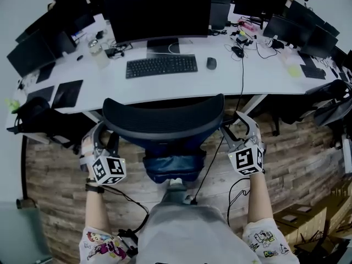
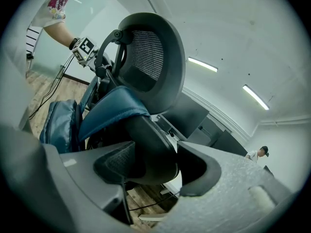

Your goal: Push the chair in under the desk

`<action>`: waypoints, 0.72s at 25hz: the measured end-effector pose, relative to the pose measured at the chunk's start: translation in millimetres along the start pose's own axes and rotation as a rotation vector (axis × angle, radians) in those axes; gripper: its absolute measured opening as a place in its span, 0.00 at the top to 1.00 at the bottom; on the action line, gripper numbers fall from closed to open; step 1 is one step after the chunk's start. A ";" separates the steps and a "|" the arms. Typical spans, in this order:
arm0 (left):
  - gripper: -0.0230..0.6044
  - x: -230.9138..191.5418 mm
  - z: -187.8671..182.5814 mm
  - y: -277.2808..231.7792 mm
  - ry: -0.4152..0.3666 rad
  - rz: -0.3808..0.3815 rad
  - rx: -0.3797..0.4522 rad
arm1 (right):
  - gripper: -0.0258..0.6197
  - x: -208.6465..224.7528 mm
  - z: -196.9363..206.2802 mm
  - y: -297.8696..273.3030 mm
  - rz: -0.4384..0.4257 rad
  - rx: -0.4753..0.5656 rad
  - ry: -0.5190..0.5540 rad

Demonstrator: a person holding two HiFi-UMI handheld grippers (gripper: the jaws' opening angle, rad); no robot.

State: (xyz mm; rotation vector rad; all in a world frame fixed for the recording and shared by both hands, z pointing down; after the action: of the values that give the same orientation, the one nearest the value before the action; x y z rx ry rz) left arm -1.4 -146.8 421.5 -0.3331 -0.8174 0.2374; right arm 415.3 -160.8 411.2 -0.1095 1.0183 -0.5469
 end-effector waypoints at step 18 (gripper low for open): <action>0.60 -18.7 -19.5 -64.1 -0.024 0.001 0.043 | 0.55 30.4 13.2 -44.8 0.035 -0.033 -0.018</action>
State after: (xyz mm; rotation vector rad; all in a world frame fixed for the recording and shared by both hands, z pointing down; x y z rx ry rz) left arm 5.9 -215.9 420.8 -0.2912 -0.8342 0.2602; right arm 421.4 -216.2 409.7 -0.1256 1.0099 -0.4962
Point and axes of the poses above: the fingertips, and each gripper's own axes: y backward along the fingers, x to its right, z out of its underside, the point moved 7 cm from there along y, backward along the fingers, and after that the axes turned 14 degrees about y, right-handed, at the moved point
